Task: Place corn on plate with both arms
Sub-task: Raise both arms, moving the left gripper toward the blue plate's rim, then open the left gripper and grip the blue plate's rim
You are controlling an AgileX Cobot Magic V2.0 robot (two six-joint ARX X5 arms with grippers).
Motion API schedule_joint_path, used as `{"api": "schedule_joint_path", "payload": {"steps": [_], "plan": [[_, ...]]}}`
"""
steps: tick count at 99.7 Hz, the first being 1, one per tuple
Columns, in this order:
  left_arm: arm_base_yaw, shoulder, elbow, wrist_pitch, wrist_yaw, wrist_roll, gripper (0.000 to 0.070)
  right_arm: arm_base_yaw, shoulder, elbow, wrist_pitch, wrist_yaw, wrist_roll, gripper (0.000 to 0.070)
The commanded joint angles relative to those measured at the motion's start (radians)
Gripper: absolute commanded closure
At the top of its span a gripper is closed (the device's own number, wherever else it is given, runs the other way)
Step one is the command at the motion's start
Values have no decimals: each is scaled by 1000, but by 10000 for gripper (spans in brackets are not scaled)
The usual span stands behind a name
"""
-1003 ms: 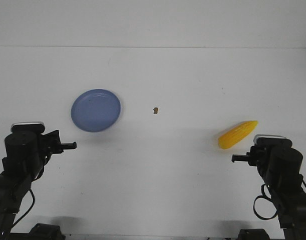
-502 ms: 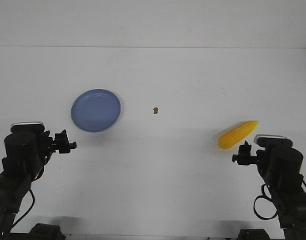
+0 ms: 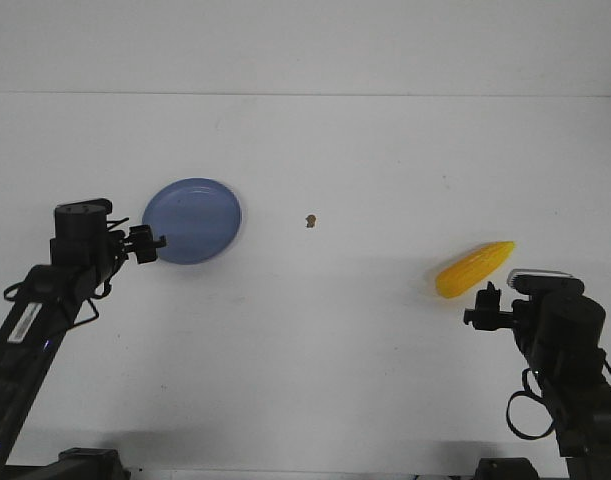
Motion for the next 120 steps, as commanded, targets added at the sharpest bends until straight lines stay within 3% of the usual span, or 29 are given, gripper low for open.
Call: {"api": "schedule_joint_path", "payload": {"steps": [1, 39, 98, 103, 112, 120], "plan": [[14, 97, 66, 9, -2, -11, 313, -1, 4, 17, 7, -1, 6, 204], [52, 442, 282, 3, -2, -11, 313, -1, 4, 17, 6, -1, 6, 204], [52, 540, 285, 3, 50, -11, 327, -1, 4, 17, 6, -1, 6, 204], [52, 540, 285, 5, 50, -11, 374, -1, 4, 17, 6, -1, 6, 204], [52, 540, 285, -4, 50, -10, 568, -1, 4, 17, 6, -1, 6, 204], [52, 540, 285, -9, 50, -8, 623, -1, 4, 17, 6, -1, 6, 204]]}}
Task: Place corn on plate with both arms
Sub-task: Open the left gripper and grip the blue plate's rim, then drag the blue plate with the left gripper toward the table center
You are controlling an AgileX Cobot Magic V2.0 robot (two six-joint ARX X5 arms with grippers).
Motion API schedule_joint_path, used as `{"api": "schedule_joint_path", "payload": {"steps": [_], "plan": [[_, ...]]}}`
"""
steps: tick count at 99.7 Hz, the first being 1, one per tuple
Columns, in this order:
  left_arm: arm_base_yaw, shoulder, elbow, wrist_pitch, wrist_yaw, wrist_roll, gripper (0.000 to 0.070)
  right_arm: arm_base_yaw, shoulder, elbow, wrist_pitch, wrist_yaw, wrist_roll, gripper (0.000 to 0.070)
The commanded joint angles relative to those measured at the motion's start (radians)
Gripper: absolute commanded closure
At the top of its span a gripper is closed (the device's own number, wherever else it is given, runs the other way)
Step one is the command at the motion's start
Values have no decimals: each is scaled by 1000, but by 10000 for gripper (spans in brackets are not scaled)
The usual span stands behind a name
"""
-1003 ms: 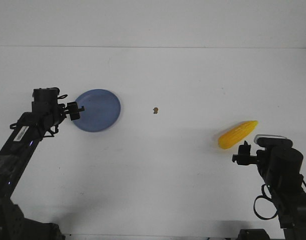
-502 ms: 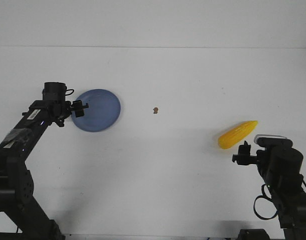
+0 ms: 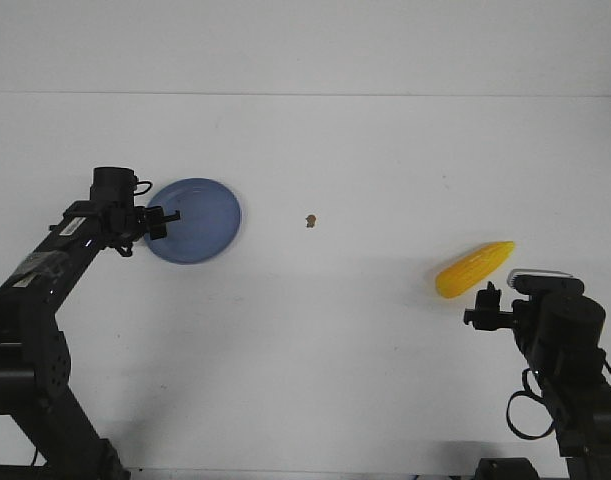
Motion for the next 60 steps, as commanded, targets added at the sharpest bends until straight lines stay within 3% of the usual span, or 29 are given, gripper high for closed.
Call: {"api": "schedule_joint_path", "payload": {"steps": [1, 8, 23, 43, 60], "plan": [[3, 22, 21, -6, 1, 1, 626, -1, 4, 17, 7, -1, 6, 204], [4, 22, 21, -10, 1, 2, 700, -1, 3, 17, 7, -1, 6, 204], [8, 18, 21, -16, 14, 1, 695, -1, 3, 17, 7, -1, 6, 204], [30, -40, 21, -16, 196, -27, 695, -1, 3, 17, 7, -1, 7, 204], [45, -144, 21, -15, 304, -44, 695, -1, 3, 17, 7, -1, 6, 204]]}}
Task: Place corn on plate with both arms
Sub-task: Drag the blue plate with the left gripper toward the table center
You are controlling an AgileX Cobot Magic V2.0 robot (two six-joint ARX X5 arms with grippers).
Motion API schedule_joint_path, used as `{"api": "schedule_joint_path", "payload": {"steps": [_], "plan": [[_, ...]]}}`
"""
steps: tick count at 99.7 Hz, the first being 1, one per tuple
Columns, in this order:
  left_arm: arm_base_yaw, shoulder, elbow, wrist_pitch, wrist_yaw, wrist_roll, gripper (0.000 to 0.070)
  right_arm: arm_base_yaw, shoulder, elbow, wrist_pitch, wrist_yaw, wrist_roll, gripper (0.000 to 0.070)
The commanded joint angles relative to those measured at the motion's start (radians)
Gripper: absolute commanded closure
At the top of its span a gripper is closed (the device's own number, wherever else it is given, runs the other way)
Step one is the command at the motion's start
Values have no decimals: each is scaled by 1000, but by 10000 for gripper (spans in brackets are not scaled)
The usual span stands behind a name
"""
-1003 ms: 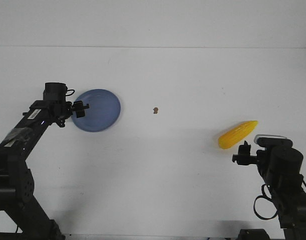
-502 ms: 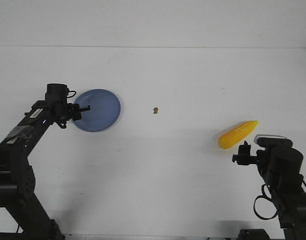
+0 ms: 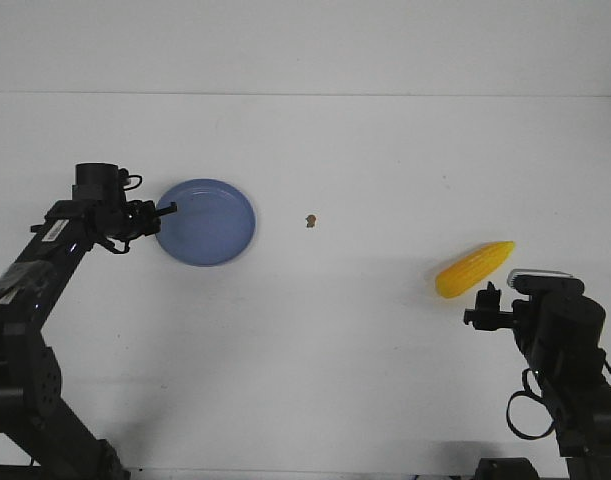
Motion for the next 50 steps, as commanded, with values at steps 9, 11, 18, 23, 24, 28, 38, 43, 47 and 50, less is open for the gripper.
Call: {"api": "schedule_joint_path", "payload": {"steps": [9, 11, 18, 23, 24, 28, 38, 43, 47, 50], "plan": [[11, -96, 17, -1, 89, -31, 695, -1, 3, 17, 8, 0, 7, 204], [11, -108, 17, -5, 100, -33, 695, -1, 3, 17, 8, 0, 6, 204], [8, -145, 17, -25, 129, -35, 695, -1, 3, 17, 8, 0, 7, 204], [-3, -164, 17, -43, 152, -41, 695, -1, 3, 17, 8, 0, 7, 204], [-5, -167, 17, -48, 156, -43, 695, -1, 3, 17, 8, 0, 7, 204], [-18, -179, 16, -66, 171, -47, 695, -1, 3, 17, 8, 0, 7, 204], [-65, -198, 7, -80, 189, -52, 695, -1, 3, 17, 8, -1, 7, 204], [-97, -205, -4, -77, 189, -54, 695, -1, 3, 17, 8, 0, 7, 204], [-126, -209, -16, -72, 189, -57, 695, -1, 3, 17, 8, 0, 7, 204], [-148, -211, -27, -70, 189, -58, 695, -1, 3, 17, 8, -1, 7, 204]]}}
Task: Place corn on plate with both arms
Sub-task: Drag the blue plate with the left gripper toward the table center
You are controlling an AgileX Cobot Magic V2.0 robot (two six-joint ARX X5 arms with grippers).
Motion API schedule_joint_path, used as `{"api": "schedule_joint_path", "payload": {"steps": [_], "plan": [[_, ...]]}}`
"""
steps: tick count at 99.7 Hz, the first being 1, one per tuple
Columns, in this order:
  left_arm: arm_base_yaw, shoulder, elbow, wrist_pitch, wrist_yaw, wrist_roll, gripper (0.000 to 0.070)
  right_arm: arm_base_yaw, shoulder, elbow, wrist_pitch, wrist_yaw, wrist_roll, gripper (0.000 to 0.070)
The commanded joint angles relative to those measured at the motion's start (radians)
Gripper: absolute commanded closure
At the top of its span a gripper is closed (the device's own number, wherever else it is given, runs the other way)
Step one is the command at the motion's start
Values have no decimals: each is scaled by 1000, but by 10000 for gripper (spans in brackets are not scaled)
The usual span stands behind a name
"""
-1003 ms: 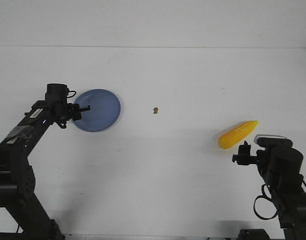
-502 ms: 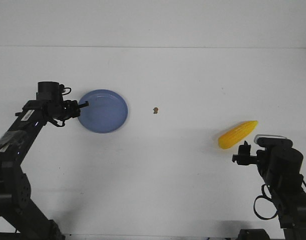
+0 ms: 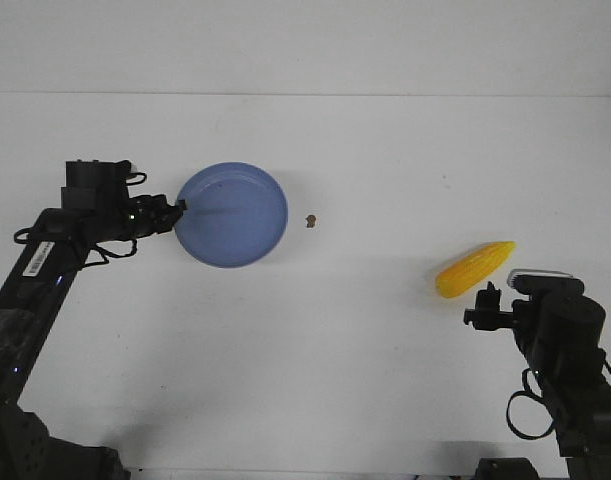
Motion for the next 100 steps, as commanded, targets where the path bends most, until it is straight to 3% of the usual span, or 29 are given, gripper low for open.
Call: {"api": "schedule_joint_path", "payload": {"steps": [1, 15, 43, 54, 64, 100], "plan": [[-45, -5, -11, 7, 14, -14, 695, -1, 3, 17, 8, 0, 7, 204], [-164, -8, -83, 32, 14, -19, 695, -1, 3, 17, 8, 0, 7, 204], [-355, -14, -304, 245, 13, -133, 695, -1, 3, 17, 8, 0, 7, 204], [-410, -13, -353, 290, -26, -148, 695, -1, 3, 17, 8, 0, 7, 204], [-445, -13, -376, 295, -85, -146, 695, -1, 3, 17, 8, 0, 7, 204], [-463, 32, -393, 298, -92, -144, 686, -1, 3, 17, 8, 0, 7, 204]]}}
